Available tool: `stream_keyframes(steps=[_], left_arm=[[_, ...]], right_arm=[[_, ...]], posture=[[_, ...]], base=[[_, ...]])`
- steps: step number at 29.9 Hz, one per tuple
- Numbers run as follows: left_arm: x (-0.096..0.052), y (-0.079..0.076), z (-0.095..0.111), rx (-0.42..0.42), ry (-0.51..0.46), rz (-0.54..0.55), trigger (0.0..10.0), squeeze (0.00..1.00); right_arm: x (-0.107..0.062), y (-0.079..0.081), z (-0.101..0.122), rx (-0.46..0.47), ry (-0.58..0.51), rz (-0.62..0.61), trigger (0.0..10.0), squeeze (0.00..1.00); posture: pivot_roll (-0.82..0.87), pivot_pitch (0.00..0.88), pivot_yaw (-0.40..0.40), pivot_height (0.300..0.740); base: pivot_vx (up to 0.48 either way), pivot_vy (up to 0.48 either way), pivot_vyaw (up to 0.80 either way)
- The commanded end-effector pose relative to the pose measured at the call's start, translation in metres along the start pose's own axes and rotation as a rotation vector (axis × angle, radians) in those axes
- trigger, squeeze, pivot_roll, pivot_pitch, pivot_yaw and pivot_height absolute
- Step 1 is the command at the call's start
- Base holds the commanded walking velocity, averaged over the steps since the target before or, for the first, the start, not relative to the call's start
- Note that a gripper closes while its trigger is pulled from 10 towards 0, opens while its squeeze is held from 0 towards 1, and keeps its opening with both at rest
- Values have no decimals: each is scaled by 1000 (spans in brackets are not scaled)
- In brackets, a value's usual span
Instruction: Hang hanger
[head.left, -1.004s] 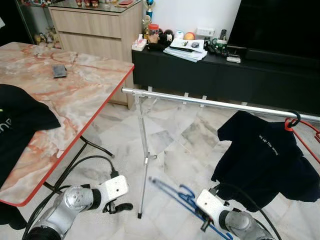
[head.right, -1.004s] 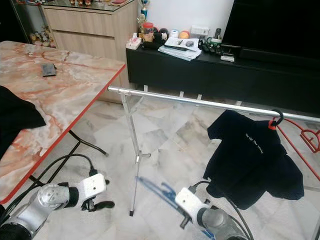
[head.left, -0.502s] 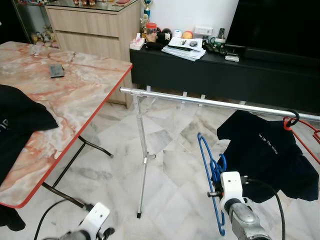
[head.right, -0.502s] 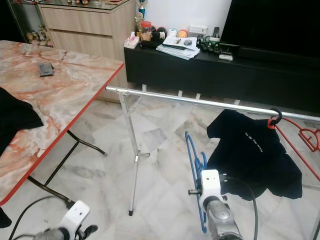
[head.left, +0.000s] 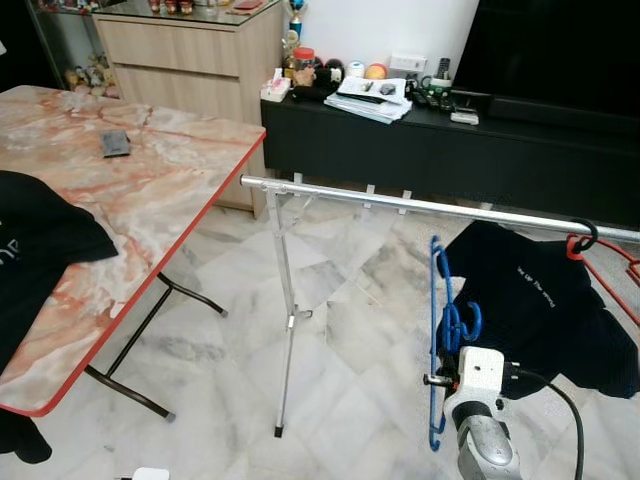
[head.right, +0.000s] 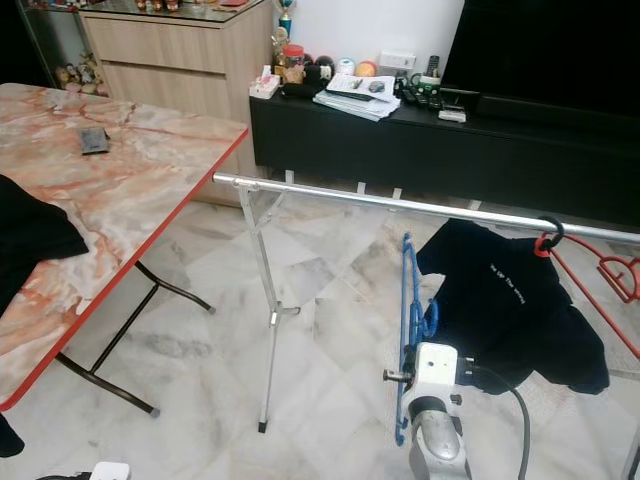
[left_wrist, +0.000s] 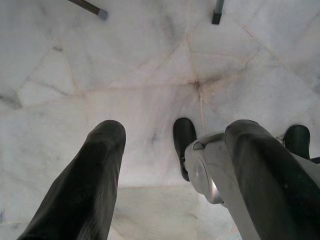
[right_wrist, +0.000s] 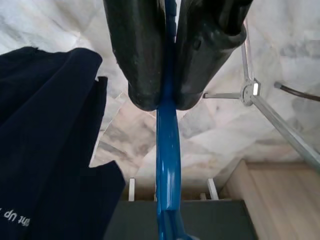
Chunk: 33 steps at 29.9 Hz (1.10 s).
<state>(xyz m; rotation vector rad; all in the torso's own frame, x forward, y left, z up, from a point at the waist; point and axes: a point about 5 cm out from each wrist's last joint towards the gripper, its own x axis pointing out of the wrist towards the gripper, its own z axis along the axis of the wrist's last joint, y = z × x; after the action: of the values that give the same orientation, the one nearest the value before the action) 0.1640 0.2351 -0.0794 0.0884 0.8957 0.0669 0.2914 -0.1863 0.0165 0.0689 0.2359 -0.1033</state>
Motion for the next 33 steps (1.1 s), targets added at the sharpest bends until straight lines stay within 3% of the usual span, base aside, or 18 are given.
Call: stream_keyframes(steps=[1,12,17,22,27,33], left_arm=[[-3,-1,-11,12,33,-1,10000,0],[-4,-8,-20,65,78,-44,10000,0],[-7,-13,-31,65,115,-48,10000,0],[-10,-16,-40,65,137,-53,10000,0],[-15,-6,-50,64,156,-44,10000,0],[-24,22,-59,66,172,-17,10000,0]], right_arm=[[0,0,3,17,-13,-19,10000,0],[-1,9,-3,80,42,-60,10000,0],[-10,1,-25,154,165,-133,10000,0],[-16,-2,-37,106,232,-144,10000,0],[-16,-1,-36,116,226,-135,10000,0],[-15,1,-35,103,222,-115,10000,0]], posture=[[58,46,-15,740],[60,31,-8,740],[62,28,-10,740],[61,28,-12,740],[61,32,-12,740],[66,51,-14,740]], base=[[0,0,0],[0,0,0],[0,0,0],[0,0,0],[144,0,0],[278,0,0]])
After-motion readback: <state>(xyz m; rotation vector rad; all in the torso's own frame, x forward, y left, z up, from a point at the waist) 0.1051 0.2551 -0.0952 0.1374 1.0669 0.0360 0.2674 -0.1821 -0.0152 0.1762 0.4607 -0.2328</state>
